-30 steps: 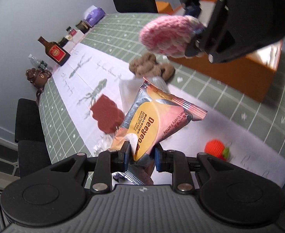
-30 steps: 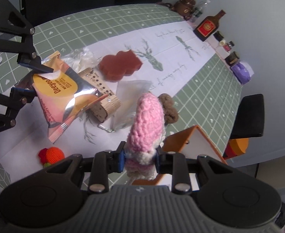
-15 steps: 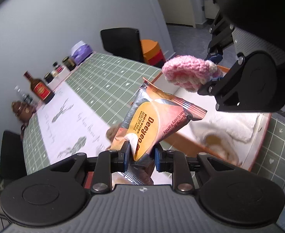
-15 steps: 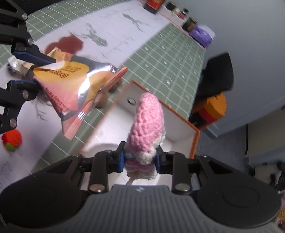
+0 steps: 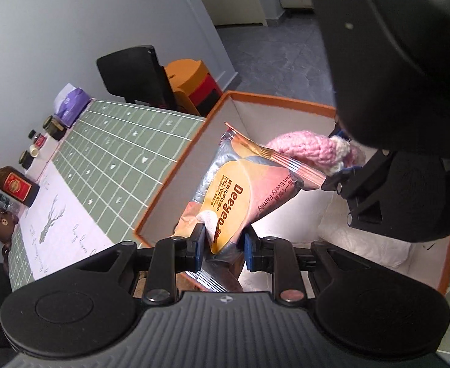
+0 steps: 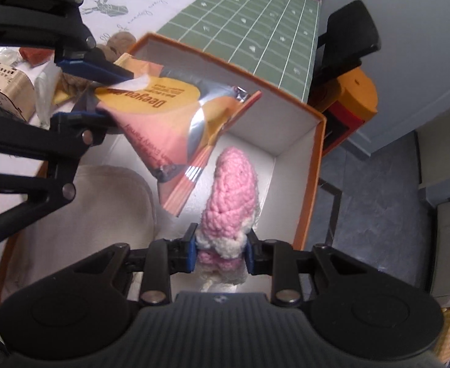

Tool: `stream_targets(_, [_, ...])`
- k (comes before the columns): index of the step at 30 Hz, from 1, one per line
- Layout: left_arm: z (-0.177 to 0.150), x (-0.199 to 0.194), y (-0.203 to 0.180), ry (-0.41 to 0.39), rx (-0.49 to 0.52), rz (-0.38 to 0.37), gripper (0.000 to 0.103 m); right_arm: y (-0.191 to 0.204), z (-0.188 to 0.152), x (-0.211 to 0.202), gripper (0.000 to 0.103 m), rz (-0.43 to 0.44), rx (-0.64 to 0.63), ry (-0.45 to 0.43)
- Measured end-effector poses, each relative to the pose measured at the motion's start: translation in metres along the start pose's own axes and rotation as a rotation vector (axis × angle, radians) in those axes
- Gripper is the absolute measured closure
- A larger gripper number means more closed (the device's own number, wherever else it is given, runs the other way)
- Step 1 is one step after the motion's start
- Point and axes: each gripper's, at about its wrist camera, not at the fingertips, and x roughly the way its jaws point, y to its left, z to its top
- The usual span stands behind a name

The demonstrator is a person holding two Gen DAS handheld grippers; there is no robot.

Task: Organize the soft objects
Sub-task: 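Carry the snack bag and pink hat into the orange box and release, then withdraw both tools from the box toward the orange knitted strawberry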

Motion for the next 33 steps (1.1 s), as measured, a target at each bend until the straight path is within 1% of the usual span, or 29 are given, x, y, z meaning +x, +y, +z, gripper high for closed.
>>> stream_targets(4, [-0.003,0.022,-0.008,0.021,0.025,-0.031,0.075,-0.007,0.0,0.026,0.075,0.039,0.026,0.023])
stream_targets(9, [-0.007,0.042,-0.016,0.048,0.054,-0.049,0.074,-0.012,-0.003,0.044,0.073,0.077,0.054,0.035])
stream_targets(13, [-0.012,0.05,-0.019,0.051,0.066,-0.054,0.07,-0.014,-0.004,0.05,0.068,0.095,0.065,0.029])
stream_targets(14, [-0.012,0.05,-0.019,0.043,0.065,-0.046,0.067,-0.013,-0.005,0.05,0.068,0.094,0.068,0.027])
stream_targets(15, [-0.013,0.049,-0.018,0.032,0.065,-0.041,0.065,-0.013,-0.004,0.049,0.067,0.094,0.07,0.026])
stream_targets(17, [-0.014,0.046,-0.018,0.024,0.058,-0.057,0.058,-0.014,-0.005,0.049,0.058,0.105,0.076,0.022])
stream_targets(18, [-0.014,0.044,-0.018,0.024,0.052,-0.058,0.054,-0.012,-0.006,0.047,0.057,0.107,0.076,0.021])
stream_targets(21, [-0.013,0.042,-0.017,0.016,0.041,-0.057,0.054,-0.009,-0.006,0.043,0.054,0.107,0.067,0.018])
stream_targets(23, [-0.013,0.038,-0.016,0.012,0.034,-0.066,0.053,-0.006,-0.007,0.038,0.046,0.105,0.061,0.009])
stream_targets(25, [-0.015,0.033,-0.015,0.003,0.033,-0.064,0.052,-0.005,-0.006,0.033,0.042,0.101,0.055,-0.001])
stream_targets(27, [-0.018,0.027,-0.014,-0.01,0.029,-0.059,0.052,-0.003,-0.007,0.026,0.041,0.097,0.052,-0.011])
stream_targets(30, [-0.025,0.013,-0.014,-0.043,0.026,-0.042,0.051,0.002,-0.007,0.012,0.039,0.07,0.048,-0.044])
stream_targets(33, [-0.038,-0.009,-0.015,-0.109,0.034,0.002,0.051,0.008,-0.009,-0.007,0.036,0.073,0.059,-0.096])
